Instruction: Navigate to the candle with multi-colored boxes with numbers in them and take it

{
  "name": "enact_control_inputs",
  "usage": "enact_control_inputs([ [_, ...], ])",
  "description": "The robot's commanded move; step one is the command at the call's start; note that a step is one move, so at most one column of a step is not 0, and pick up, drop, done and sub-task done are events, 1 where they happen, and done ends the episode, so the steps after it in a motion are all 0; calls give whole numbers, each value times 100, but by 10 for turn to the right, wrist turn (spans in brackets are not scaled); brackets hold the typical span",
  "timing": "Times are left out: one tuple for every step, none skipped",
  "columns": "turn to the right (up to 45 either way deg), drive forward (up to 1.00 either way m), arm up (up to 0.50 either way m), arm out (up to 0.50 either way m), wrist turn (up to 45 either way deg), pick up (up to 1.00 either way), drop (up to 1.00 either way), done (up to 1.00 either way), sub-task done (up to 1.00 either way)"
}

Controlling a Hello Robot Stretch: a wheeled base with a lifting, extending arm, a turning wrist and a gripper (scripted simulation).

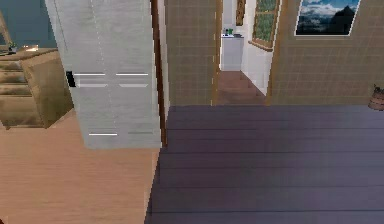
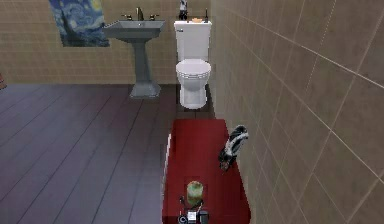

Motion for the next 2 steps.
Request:
enact_control_inputs([
  [0,0,10,0,0,0,0,0,0],
  [0,0,0,0,0,0,0,100,0],
])
